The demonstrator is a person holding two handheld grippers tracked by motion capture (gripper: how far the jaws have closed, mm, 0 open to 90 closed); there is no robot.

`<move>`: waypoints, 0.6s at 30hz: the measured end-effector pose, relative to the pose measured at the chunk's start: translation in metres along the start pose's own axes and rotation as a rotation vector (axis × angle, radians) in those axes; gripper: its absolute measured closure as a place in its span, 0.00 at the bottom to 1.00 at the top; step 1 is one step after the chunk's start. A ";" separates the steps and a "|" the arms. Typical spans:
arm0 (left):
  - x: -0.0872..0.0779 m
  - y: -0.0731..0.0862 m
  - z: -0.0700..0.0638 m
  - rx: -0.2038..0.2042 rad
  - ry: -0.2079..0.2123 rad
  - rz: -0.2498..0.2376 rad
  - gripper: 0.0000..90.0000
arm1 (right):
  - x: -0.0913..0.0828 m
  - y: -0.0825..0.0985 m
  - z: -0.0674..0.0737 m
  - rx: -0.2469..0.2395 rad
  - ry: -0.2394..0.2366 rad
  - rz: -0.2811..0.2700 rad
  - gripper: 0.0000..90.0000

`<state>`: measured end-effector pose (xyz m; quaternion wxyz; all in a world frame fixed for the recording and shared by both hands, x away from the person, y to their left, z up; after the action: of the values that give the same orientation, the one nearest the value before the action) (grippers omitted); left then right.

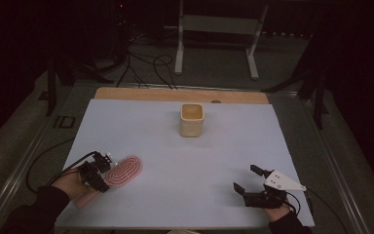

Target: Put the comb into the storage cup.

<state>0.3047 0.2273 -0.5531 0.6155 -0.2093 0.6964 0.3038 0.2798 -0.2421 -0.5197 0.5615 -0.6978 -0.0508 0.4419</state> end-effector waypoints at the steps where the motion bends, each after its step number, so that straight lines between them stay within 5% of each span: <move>1: 0.000 0.000 0.000 0.001 0.001 0.000 0.78 | 0.000 0.000 0.000 0.000 0.001 0.000 0.11; 18: -0.016 -0.015 -0.004 0.001 -0.018 -0.114 0.79 | 0.001 0.000 -0.001 0.001 0.000 0.001 0.11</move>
<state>0.3147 0.2123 -0.5395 0.6381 -0.2454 0.6781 0.2697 0.2807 -0.2427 -0.5203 0.5616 -0.6977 -0.0503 0.4419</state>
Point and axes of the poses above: each handheld gripper's, and its own axes: x roughly forward along the jaws, y roughly out of its underside, z roughly to its left, the point moved 7 cm from there along x, roughly forward along the jaws, and after that the axes turned 13 degrees about z, right-handed, at the moved point
